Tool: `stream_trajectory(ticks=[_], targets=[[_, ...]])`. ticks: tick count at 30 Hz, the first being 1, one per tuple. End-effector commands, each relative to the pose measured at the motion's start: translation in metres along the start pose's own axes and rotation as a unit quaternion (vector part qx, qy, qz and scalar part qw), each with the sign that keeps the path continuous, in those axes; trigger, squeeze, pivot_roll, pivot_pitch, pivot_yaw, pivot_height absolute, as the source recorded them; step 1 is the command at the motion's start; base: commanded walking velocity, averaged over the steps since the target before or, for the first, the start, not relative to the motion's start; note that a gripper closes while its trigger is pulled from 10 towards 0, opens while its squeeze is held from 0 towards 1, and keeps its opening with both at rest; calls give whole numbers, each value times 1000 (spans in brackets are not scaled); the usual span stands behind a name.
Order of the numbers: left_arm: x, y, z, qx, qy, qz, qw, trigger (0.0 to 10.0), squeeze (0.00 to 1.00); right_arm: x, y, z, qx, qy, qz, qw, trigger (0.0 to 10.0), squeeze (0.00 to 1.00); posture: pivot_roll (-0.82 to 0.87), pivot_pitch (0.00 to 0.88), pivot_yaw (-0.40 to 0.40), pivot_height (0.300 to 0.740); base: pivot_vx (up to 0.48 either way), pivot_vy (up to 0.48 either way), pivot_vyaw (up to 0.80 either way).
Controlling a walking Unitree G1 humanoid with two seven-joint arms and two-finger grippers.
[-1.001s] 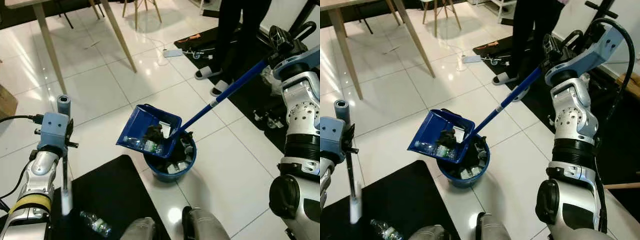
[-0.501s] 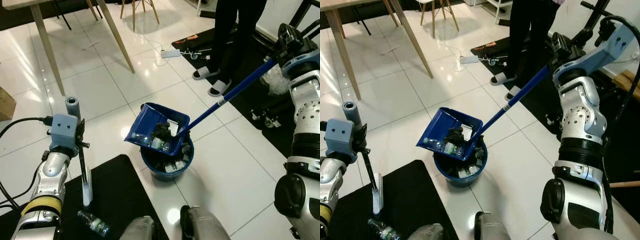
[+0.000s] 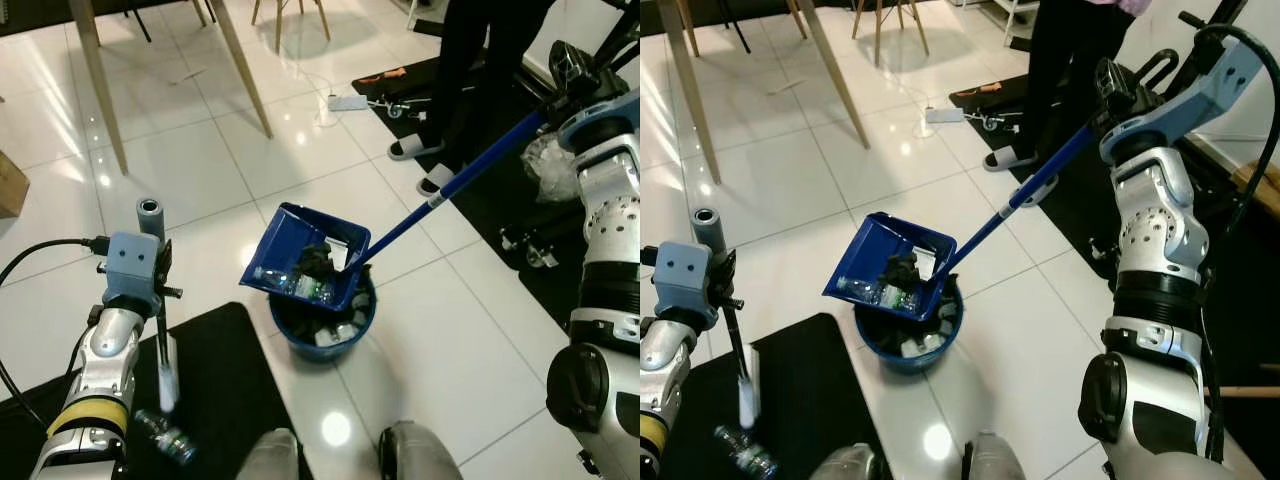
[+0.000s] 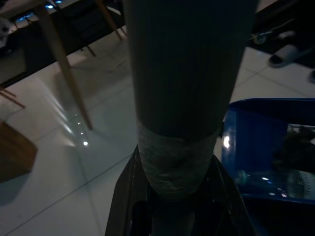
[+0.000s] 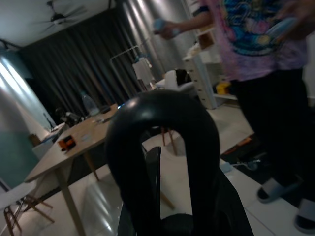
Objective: Sweep floor
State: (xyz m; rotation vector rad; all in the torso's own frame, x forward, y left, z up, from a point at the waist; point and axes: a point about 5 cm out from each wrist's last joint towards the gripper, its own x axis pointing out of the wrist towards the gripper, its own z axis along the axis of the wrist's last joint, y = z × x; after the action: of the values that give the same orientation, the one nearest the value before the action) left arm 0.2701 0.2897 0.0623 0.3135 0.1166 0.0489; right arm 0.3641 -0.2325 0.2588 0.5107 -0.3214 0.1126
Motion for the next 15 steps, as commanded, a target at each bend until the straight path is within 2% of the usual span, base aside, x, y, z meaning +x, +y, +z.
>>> stream_trajectory(ticks=[1, 10, 15], targets=[[4, -2, 8, -4, -19, -2, 1000, 10000, 0, -1, -6, 13, 8, -31, -6, 999, 10000, 0, 37, 0, 7, 740, 0, 0, 0], [6, -4, 11, -5, -20, -1, 1000, 10000, 0, 0, -7, 16, 0, -33, -5, 999, 10000, 0, 35, 0, 10, 740, 0, 0, 0], [6, -6, 10, -6, -19, 2, 1000, 10000, 0, 2, -6, 19, -31, -30, 6, 999, 10000, 0, 31, 0, 9, 740, 0, 0, 0]])
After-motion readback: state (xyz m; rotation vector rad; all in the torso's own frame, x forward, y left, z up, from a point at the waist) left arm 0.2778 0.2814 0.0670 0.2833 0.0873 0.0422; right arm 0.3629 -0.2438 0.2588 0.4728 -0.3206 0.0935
